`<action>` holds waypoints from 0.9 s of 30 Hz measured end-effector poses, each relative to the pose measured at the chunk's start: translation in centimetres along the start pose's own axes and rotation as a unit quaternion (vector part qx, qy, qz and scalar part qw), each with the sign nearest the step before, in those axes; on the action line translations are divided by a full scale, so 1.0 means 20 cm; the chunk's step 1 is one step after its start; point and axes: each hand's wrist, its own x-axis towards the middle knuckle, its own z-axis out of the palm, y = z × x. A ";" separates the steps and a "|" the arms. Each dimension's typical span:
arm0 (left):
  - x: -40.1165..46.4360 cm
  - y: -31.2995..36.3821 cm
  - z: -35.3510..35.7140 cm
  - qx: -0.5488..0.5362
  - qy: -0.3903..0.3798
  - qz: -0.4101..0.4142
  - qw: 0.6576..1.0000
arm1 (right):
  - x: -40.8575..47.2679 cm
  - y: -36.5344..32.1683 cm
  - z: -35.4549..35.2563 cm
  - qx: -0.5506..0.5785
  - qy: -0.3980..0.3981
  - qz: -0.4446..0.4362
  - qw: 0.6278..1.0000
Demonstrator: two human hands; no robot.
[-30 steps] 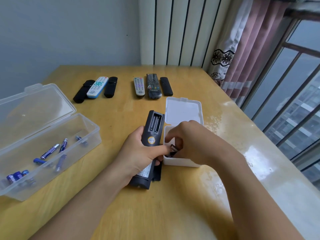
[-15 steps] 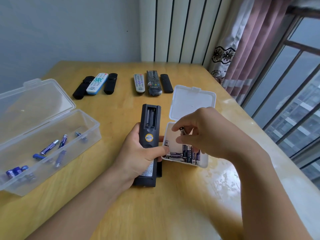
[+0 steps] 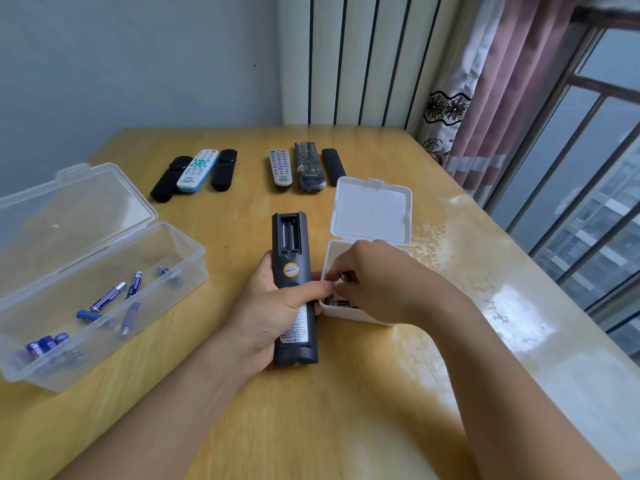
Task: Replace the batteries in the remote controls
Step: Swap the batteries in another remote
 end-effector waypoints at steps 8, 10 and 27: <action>0.00 0.02 0.01 0.003 0.004 -0.014 1.000 | 0.01 0.00 -0.02 0.040 -0.001 -0.004 0.999; 0.01 0.01 0.01 0.002 0.009 -0.022 1.000 | 0.01 0.00 -0.01 0.028 -0.018 -0.006 0.999; -0.02 -0.03 -0.02 0.084 -0.034 0.100 0.991 | -0.06 0.14 -0.17 0.149 0.039 -0.064 0.986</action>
